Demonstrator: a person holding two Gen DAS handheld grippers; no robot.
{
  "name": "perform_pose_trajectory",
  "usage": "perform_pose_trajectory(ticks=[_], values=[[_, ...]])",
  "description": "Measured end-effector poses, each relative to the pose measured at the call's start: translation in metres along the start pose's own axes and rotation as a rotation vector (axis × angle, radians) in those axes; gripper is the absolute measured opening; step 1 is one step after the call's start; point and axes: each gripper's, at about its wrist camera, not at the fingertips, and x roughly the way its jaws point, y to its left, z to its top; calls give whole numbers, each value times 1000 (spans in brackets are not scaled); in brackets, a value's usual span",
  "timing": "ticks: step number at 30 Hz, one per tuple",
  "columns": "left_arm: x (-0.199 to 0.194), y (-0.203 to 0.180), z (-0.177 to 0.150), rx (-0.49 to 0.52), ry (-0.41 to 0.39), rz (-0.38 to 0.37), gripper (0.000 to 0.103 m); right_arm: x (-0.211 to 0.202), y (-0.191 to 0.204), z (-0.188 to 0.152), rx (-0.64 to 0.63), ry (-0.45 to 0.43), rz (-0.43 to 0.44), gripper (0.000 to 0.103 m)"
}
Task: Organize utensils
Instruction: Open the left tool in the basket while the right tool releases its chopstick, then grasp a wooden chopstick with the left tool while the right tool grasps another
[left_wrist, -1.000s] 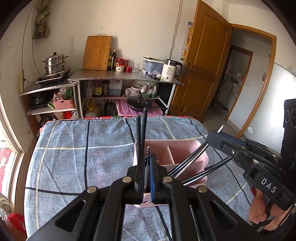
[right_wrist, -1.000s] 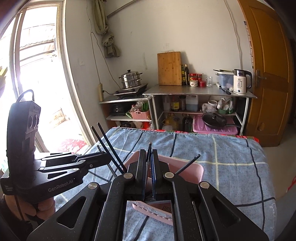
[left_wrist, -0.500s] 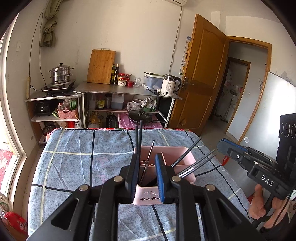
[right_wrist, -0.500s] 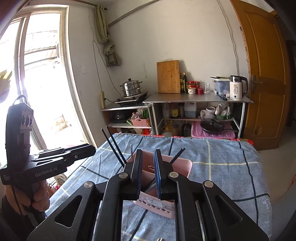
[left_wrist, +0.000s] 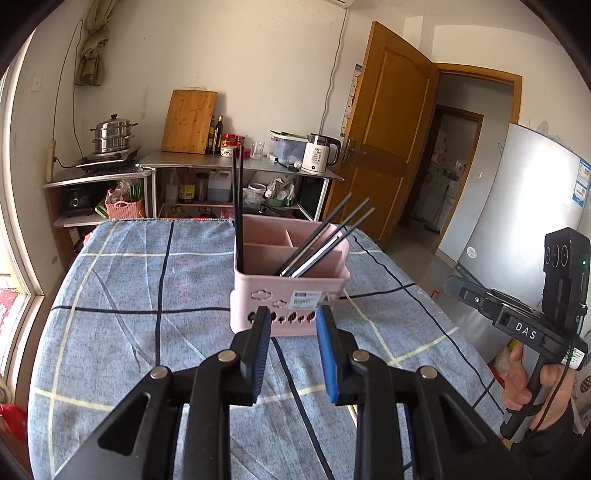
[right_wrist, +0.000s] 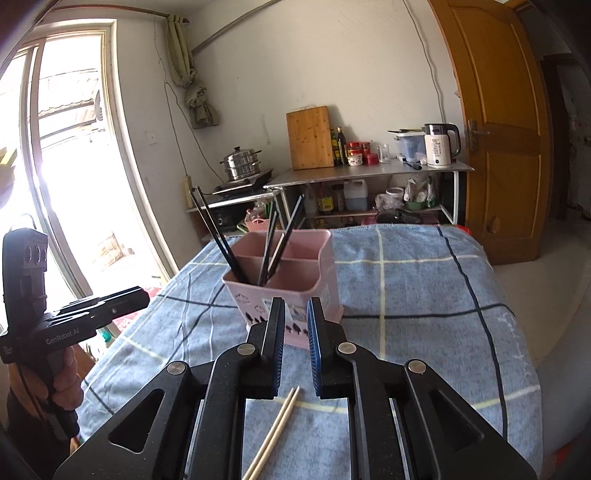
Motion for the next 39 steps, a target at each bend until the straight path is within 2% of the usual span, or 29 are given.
perform_pose_trajectory(ticks=[8,14,34,39], values=[[17,-8,-45,-32,82,-23,30,1,-9,-42,33,79,-20,12],[28,-6,-66,-54,132,-22,30,19,-4,-69,37,158,-10,12],[39,8,-83,-101,181,-26,30,86,25,-118,-11,397,-27,12],[40,5,-83,-100,184,-29,30,84,24,-118,-25,404,-49,12]])
